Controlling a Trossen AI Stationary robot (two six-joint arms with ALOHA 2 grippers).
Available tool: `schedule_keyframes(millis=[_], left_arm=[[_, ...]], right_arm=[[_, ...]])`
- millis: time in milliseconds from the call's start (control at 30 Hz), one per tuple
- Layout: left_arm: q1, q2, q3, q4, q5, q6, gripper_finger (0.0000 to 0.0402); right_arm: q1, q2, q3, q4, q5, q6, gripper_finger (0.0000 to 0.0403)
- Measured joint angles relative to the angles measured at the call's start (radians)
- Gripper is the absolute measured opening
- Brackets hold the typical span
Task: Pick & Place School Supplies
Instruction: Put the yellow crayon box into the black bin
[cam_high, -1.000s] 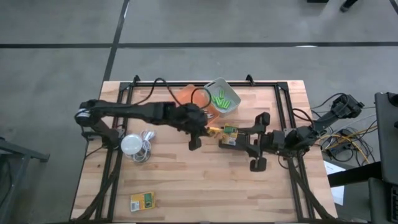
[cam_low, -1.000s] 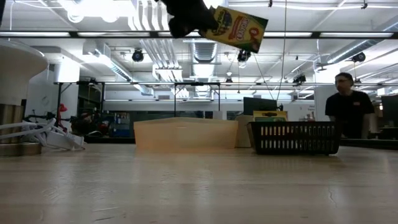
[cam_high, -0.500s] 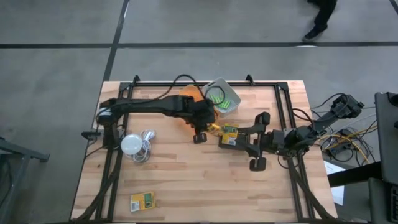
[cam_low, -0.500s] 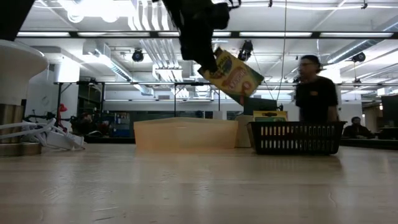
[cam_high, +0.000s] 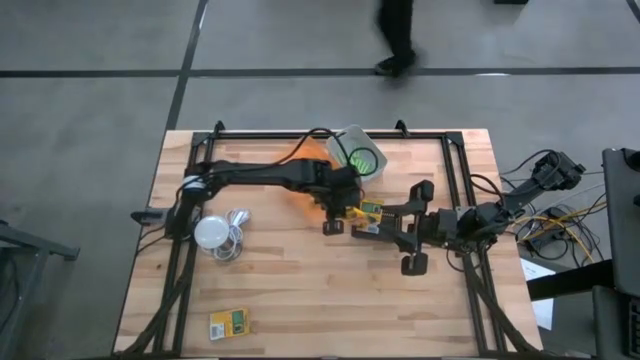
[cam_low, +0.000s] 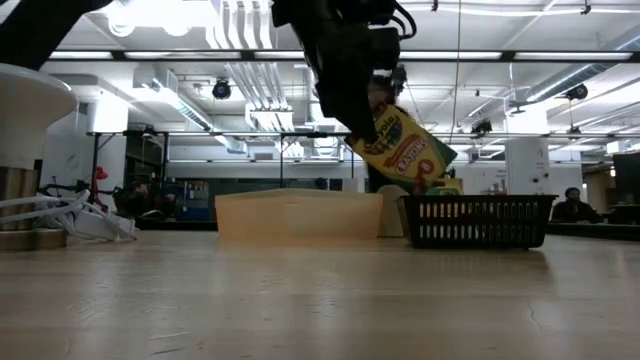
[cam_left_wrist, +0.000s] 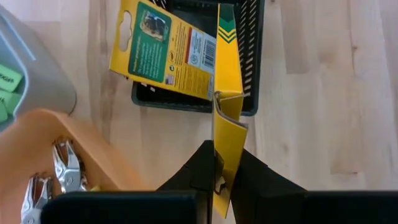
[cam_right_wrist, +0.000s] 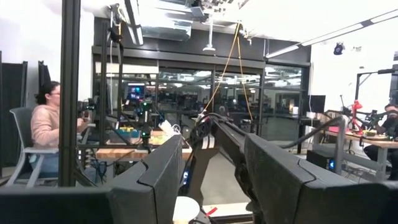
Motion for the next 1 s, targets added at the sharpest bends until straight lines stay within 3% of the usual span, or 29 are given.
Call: schedule_keyframes(millis=[367,767,1000], left_arm=[[-0.001,0.026,0.008,-0.018,-0.007,0.024,0.0030],[-0.001,0.025,0.018,-0.262,-0.099,0.039,0.0030],[-0.003,0.023,0.039,-0.272,-0.099,0.039,0.0030]], right_arm=[[0.000,0.000,0.000,-0.018,0.000,0.000,0.0169],[0.000,0.000,0.000,-0.019,0.000,0.000,0.0169],[0.000,0.000,0.000,-0.019,0.000,0.000,0.0169]])
